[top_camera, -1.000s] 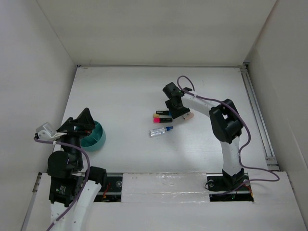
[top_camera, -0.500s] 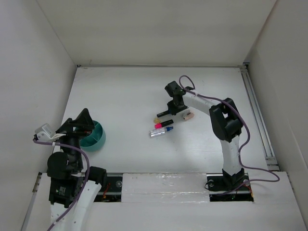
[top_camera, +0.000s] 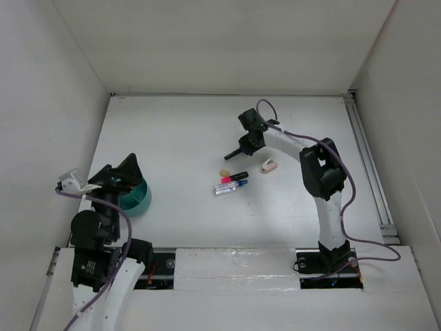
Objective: Sort the stationery into containers
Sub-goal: Pick up the pen from the center of the board, then place the pen in the storage box.
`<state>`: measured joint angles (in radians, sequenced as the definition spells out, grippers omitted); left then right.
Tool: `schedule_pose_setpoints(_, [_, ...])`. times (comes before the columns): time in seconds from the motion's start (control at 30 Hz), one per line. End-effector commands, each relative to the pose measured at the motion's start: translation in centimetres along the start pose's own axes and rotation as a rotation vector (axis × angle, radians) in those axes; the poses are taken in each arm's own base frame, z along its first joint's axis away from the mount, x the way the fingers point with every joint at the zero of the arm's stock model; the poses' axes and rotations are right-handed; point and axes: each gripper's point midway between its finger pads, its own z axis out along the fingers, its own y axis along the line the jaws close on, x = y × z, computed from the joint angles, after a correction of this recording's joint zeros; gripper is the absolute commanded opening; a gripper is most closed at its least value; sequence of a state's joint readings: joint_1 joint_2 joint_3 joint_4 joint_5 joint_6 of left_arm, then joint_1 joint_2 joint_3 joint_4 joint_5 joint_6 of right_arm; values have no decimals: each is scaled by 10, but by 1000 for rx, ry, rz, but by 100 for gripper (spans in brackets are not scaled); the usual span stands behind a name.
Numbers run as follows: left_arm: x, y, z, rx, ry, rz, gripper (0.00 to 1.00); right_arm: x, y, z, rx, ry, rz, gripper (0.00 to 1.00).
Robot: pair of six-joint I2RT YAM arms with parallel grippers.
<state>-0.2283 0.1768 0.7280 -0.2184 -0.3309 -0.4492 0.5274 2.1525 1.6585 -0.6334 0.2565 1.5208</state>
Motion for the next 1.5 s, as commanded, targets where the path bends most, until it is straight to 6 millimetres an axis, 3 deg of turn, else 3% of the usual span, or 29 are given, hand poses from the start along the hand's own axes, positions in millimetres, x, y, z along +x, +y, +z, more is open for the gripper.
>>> schedule_pose_setpoints(0.0, [15,-27,11,125,83,32,100,-1,73,-60,-309,-12,-110,0])
schedule_pose_setpoints(0.03, [19,-32,13,148,103,34,100,-3,77,-66,-338,-21,-135,0])
schedule_pose_setpoints(0.07, [22,-38,14,172,126,36,100,0,88,-86,-402,-34,-207,0])
schedule_pose_setpoints(0.2, [66,-52,26,220,346,58,99,-1,101,-136,-511,-135,-370,0])
schedule_pose_setpoints(0.23, [83,-51,32,211,416,67,99,10,104,-147,-566,-107,-416,0])
schedule_pose_setpoints(0.27, [91,-53,34,221,452,68,100,19,95,-144,-587,-71,-459,0])
schedule_pose_setpoints(0.3, [95,-57,34,243,477,76,100,13,114,-170,-731,-85,-486,0])
schedule_pose_setpoints(0.33, [107,-62,33,279,534,71,100,36,115,-186,-835,33,-524,0])
schedule_pose_setpoints(0.43, [109,-86,23,433,561,63,100,51,122,-224,-1092,77,-656,0])
schedule_pose_setpoints(0.47, [109,-91,20,463,567,58,100,75,116,-246,-1197,150,-738,0])
schedule_pose_setpoints(0.5, [108,-94,19,488,565,64,100,88,107,-253,-1261,177,-792,0])
schedule_pose_setpoints(0.53, [109,-96,16,504,574,61,100,92,110,-282,-1389,155,-831,0])
schedule_pose_setpoints(0.7, [114,-116,-2,662,632,48,100,132,82,-335,-1629,292,-957,0])
schedule_pose_setpoints(0.83, [116,-119,-3,690,641,53,100,149,69,-358,-1730,333,-986,0])
schedule_pose_setpoints(1.07, [109,-121,-11,713,624,53,100,137,67,-393,-1811,290,-984,0])
schedule_pose_setpoints(1.23, [106,-129,-23,794,628,56,100,133,54,-419,-1933,383,-966,0])
schedule_pose_setpoints(1.47, [93,-135,-33,843,579,62,94,154,38,-423,-1996,439,-1007,0])
